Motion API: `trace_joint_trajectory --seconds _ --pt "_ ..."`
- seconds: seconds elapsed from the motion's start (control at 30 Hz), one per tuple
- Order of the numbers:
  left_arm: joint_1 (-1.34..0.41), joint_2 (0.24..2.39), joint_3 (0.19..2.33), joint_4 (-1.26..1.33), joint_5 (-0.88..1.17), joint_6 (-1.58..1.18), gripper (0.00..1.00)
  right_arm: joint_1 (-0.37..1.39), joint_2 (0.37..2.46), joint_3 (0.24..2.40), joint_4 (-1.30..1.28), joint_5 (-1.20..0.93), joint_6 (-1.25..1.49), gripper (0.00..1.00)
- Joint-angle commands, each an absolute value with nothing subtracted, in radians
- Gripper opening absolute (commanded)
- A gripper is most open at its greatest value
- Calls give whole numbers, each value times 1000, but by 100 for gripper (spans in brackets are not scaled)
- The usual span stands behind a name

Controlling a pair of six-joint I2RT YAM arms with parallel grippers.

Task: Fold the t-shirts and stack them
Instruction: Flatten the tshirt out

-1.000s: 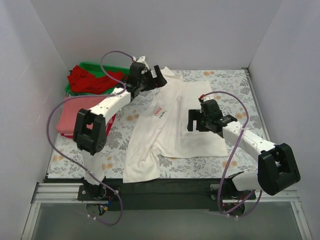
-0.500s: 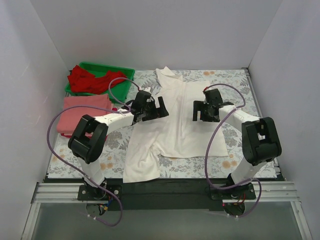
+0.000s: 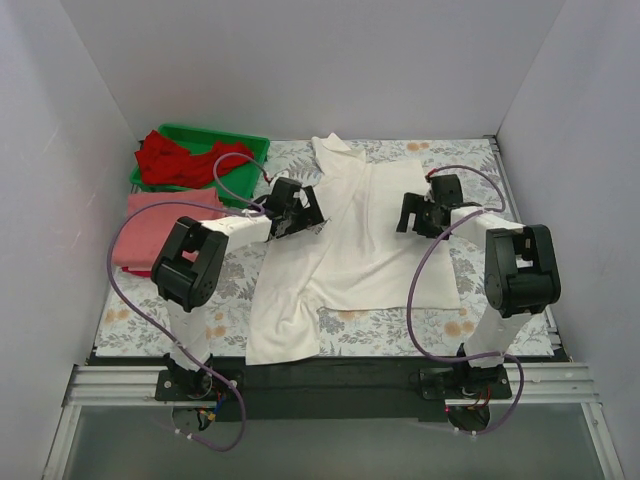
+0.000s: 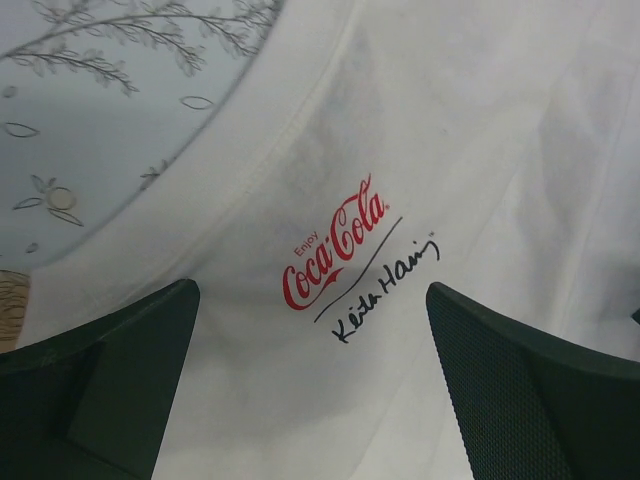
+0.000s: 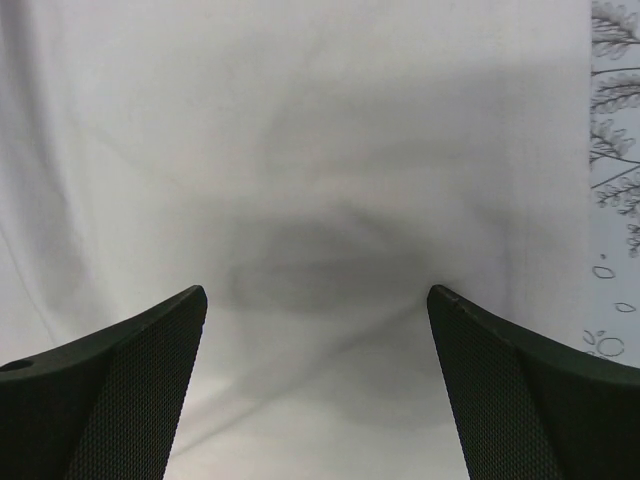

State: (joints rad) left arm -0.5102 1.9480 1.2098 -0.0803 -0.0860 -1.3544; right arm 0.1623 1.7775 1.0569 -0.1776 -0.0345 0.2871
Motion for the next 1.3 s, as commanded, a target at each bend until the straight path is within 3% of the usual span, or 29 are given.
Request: trace_joint_trajectory --seconds 0.0,0.43,0.6,0.77,1.03,1.27 --pt "-468 1910 1152 -176 -210 -1388 98 89 1783 941 -222 -21 307 98" --pt "-454 1723 990 -282 -368 -1526 98 21 1478 654 -238 34 387 98" --pt "-451 1622 945 -328 -428 -1546 98 20 1362 676 -296 86 377 98" --pt "-451 1552 985 -310 -355 -1484 98 20 1305 770 -302 52 316 98" --pt "-459 1767 1269 -189 -8 -1289 98 32 1474 1013 -239 -106 242 98" --pt "-460 2037 1501 -241 69 -1256 98 44 1742 1280 -242 -147 193 98"
